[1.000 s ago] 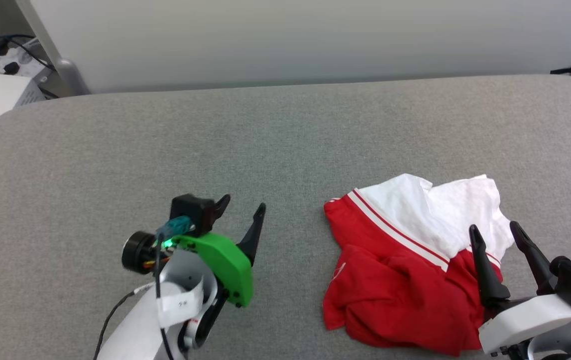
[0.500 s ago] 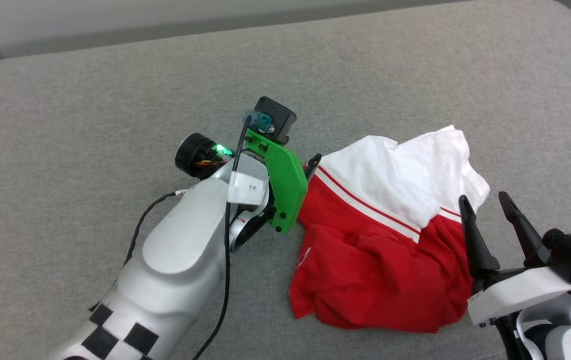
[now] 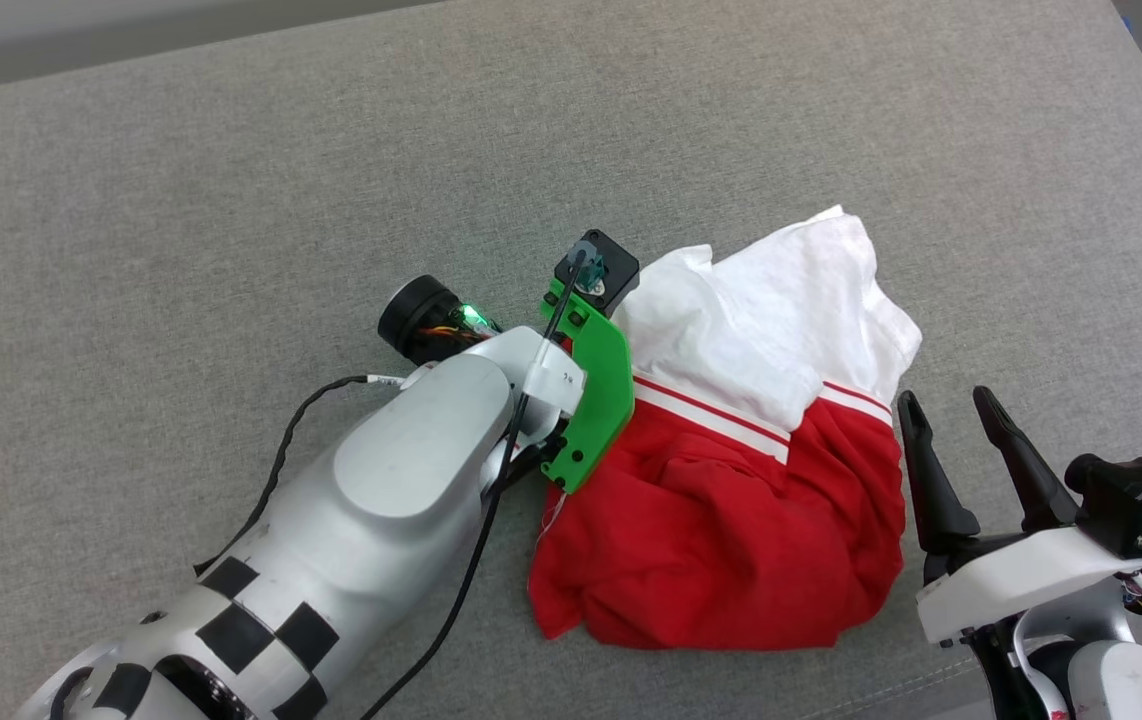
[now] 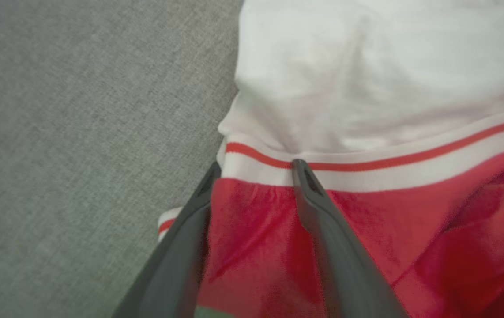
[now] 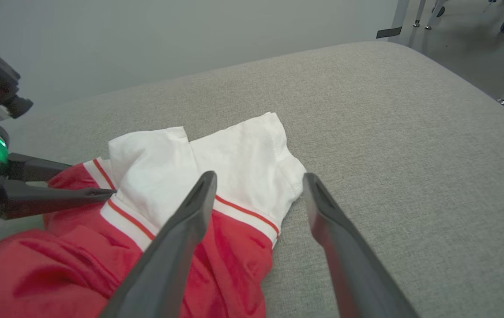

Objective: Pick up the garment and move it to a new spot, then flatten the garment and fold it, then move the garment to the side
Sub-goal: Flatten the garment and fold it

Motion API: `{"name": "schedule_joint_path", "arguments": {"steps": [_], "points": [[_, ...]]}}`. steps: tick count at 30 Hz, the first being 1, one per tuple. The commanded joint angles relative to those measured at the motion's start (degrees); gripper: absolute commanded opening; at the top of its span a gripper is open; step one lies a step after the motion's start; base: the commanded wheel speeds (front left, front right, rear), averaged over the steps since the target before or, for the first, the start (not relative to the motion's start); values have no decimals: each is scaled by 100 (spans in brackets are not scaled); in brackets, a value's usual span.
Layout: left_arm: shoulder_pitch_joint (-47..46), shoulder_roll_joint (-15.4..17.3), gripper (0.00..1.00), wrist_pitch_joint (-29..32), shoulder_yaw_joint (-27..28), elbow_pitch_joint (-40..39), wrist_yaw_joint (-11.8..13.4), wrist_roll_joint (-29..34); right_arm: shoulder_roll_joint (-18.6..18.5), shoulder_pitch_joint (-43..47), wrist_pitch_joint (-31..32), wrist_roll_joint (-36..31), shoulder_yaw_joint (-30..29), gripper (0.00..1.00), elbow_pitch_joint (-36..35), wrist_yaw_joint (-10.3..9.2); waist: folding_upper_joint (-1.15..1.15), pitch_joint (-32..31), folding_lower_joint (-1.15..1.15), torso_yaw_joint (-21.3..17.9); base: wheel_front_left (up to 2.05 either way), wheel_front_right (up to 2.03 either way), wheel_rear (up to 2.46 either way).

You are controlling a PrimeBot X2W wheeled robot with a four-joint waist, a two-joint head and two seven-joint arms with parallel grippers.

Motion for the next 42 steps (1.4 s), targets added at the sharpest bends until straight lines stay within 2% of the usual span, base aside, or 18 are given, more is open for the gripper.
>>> {"name": "schedule_joint_path", "arguments": {"steps": [1, 6, 12, 15, 20, 25, 28, 34, 37, 41, 42], "points": [[169, 65, 0, -98, -216, 110, -32, -106, 17, -110, -31, 36, -8, 100, 33, -3, 0, -22, -1, 2, 0, 0, 0], [-22, 116, 0, -1255, -469, 90, -33, -142, 23, -66, 29, 120, -48, 100, 138, -3, 0, -209, -1, 116, 0, 0, 0], [-168, 113, 0, -2471, -293, 181, -18, -96, 28, 68, 184, 88, -186, 100, 130, -3, 0, -542, -1, 360, 0, 0, 0], [-104, 175, 0, -2886, -158, 110, 64, -127, 30, 167, 298, 57, -265, 100, 70, -3, 0, -704, -1, 507, 0, 0, 0], [361, 499, 0, -3500, 123, -298, 401, -241, 32, 328, 506, 15, -414, 100, -43, -3, 0, -903, -1, 771, 0, 0, 0], [1291, 947, 0, -3730, 330, -795, 773, -502, 33, 455, 635, 45, -512, 100, -149, -3, 0, -998, -1, 999, 0, 0, 0], [2070, 1194, 0, -3791, 512, -1073, 1094, -800, 34, 511, 700, 59, -570, 100, -200, -3, 0, -1025, -1, 1131, 0, 0, 0], [3282, 1383, 0, -3952, 830, -1421, 1546, -1310, 34, 554, 803, 59, -620, 100, -280, -3, 0, -1055, -1, 1310, 0, 0, 0], [3685, 1334, 0, -3982, 886, -1485, 1615, -1505, 34, 557, 847, 48, -638, 100, -316, -3, 0, -1062, -1, 1369, 0, 0, 0], [3945, 1202, 0, -3909, 818, -1481, 1561, -1671, 34, 559, 902, 21, -651, 100, -365, -3, 0, -1094, -1, 1429, 0, 0, 0], [3949, 1171, 3, -3918, 821, -1490, 1577, -1677, 34, 564, 914, 8, -654, 100, -378, -3, 0, -1120, -1, 1445, 0, 0, 0]]}}
